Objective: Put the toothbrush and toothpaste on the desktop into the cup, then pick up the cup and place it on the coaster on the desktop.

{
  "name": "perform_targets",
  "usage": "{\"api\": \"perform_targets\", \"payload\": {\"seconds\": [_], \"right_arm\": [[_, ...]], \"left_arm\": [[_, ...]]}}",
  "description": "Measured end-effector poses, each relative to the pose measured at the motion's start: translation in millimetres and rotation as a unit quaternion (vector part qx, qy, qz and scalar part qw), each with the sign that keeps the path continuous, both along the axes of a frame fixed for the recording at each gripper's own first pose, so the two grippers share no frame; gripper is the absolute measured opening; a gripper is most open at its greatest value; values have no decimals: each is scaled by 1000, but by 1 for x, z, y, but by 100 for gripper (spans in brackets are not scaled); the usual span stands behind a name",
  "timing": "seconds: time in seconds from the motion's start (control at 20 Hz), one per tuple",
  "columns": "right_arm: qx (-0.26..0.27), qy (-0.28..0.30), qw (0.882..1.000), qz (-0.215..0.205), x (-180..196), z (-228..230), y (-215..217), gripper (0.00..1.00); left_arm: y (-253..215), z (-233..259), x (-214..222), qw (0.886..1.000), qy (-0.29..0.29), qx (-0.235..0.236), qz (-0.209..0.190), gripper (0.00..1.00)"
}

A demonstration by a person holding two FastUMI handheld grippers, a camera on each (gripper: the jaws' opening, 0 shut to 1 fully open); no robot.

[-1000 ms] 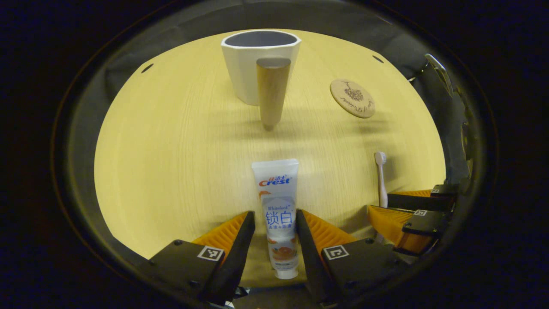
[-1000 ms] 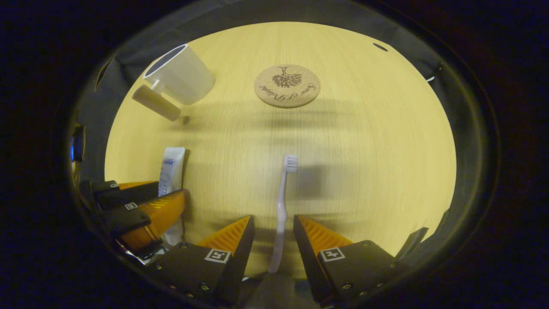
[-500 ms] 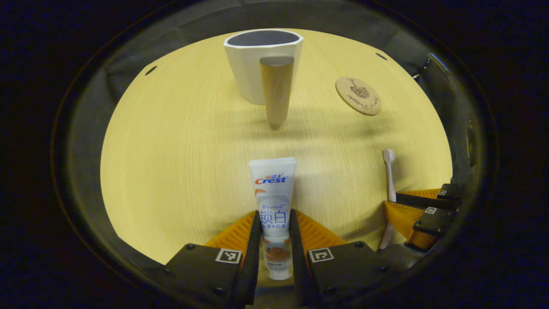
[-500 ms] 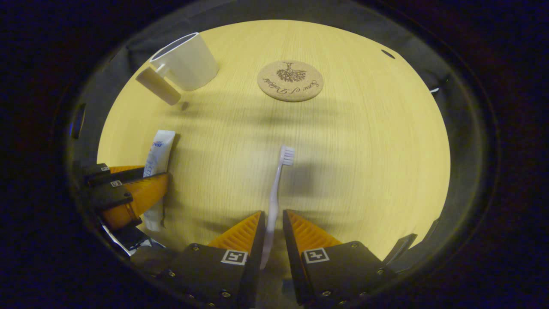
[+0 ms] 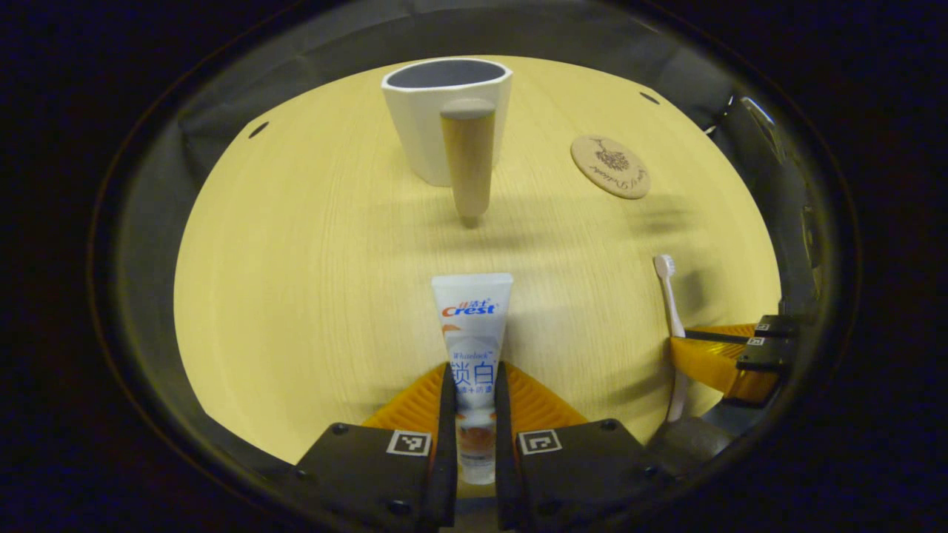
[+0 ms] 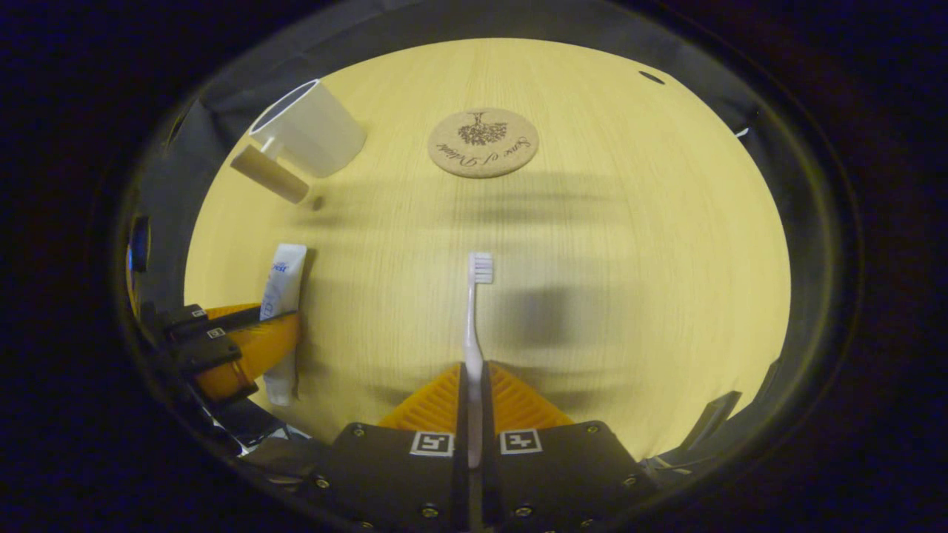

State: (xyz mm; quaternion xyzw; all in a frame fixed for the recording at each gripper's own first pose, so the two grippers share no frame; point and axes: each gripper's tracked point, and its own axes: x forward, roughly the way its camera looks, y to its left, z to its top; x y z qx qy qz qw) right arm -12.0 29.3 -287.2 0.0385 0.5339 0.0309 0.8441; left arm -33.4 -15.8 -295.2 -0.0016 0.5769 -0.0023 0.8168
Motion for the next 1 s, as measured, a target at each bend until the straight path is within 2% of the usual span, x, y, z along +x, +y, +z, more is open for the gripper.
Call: {"api": "perform_targets", "payload": {"seconds": [0.15,0.25,0.3,0.6,0.8,1.0], "right_arm": [[3,-16,1000,6,1,1,0,8],[7,-50,999,6,8,5,-2,8],[19,-61,998,7,12,9,-1,4],[75,-106,992,1,17,30,0,4],[108,-149,983,11,21,59,11,4],[123,-202,971,25,28,88,20,4]], "left_arm": [[0,2,-1,1000,-14,-6,3,28],[2,5,1,1000,-24,-14,9,29],[3,6,1,999,-30,-17,13,28],[14,22,5,996,-75,-32,43,28],[23,45,14,990,-121,-39,59,29],[38,78,28,980,-181,-42,76,29]]}}
